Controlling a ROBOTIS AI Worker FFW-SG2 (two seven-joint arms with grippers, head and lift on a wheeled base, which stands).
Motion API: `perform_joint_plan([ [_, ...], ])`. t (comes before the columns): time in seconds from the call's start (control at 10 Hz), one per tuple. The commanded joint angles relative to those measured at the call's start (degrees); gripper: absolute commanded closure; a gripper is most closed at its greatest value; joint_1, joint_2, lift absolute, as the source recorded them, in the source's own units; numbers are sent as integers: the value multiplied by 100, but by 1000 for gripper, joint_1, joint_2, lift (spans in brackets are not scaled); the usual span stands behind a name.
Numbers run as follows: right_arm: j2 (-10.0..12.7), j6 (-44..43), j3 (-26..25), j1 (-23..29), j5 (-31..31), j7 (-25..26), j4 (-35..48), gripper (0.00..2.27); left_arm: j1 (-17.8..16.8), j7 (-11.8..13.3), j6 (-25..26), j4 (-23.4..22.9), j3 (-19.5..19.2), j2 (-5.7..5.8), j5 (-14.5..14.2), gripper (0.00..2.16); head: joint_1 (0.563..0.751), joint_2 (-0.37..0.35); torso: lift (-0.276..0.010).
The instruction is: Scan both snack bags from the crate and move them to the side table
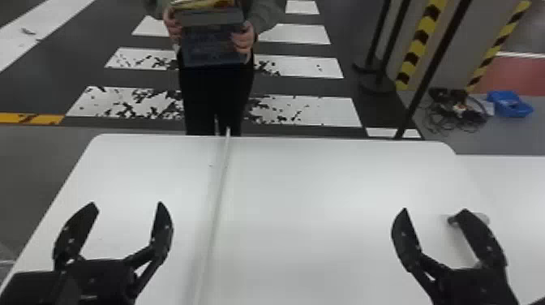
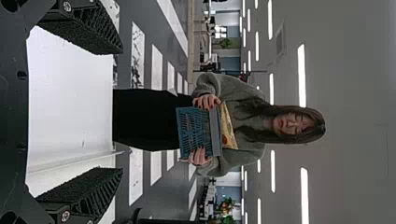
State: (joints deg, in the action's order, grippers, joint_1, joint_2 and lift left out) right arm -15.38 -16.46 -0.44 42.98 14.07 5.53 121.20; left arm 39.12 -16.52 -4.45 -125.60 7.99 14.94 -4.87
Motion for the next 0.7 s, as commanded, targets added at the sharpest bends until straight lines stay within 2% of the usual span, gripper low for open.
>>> perform_joint_plan([
  [0.0, 0, 7, 8, 0, 8, 9, 0, 97, -1, 0, 2, -8, 1, 0, 3, 100, 695, -70, -95],
  [0.6, -8, -221, 8, 8, 8, 0, -52, 103, -1, 123, -15, -34, 1, 9, 3, 107, 695, -79, -95],
])
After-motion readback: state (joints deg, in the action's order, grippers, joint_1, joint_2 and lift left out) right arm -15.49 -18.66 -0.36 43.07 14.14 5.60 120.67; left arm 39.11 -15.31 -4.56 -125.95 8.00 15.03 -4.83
